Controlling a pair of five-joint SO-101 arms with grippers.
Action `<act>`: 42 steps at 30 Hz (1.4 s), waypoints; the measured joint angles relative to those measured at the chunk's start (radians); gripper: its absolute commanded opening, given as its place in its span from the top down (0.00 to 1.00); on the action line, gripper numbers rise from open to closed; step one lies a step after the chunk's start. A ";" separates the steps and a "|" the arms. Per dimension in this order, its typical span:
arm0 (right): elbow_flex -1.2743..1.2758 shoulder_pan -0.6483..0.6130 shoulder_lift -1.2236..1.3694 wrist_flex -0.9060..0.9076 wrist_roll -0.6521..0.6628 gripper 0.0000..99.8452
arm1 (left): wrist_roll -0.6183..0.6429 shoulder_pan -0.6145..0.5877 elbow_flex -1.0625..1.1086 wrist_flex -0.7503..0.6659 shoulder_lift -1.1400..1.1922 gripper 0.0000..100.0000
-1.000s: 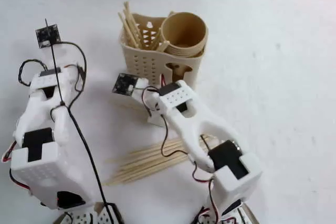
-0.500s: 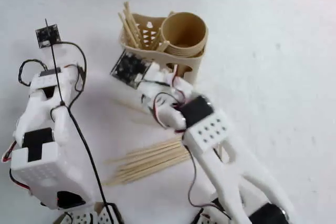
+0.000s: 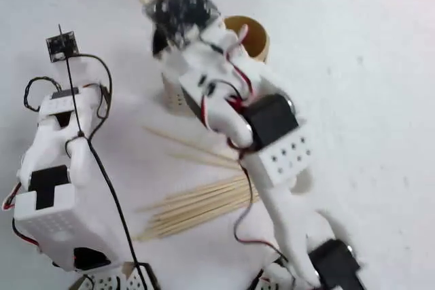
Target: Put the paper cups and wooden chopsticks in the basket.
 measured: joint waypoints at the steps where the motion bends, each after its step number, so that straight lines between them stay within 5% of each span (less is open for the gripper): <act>1: -0.018 0.000 0.031 -0.043 -0.009 0.98 | 0.000 0.000 0.000 0.000 0.000 0.88; 9: -0.048 0.009 0.189 -0.345 -0.020 0.98 | 0.000 0.000 0.000 0.000 0.000 0.88; 20: -0.049 0.098 0.325 -0.430 -0.064 0.97 | 0.000 0.000 0.000 0.000 0.000 0.88; 26: -0.049 0.114 0.350 -0.427 -0.121 0.78 | 0.000 0.000 0.000 0.000 0.000 0.88; 31: -0.049 0.114 0.348 -0.319 -0.124 0.78 | 0.000 0.000 0.000 -0.002 0.000 0.88; 38: -0.055 0.041 0.207 0.041 -0.120 0.91 | 0.000 0.000 0.000 -0.046 0.000 0.88; 42: -0.063 -0.058 0.087 0.318 0.075 0.87 | 0.000 0.000 0.000 -0.046 0.000 0.88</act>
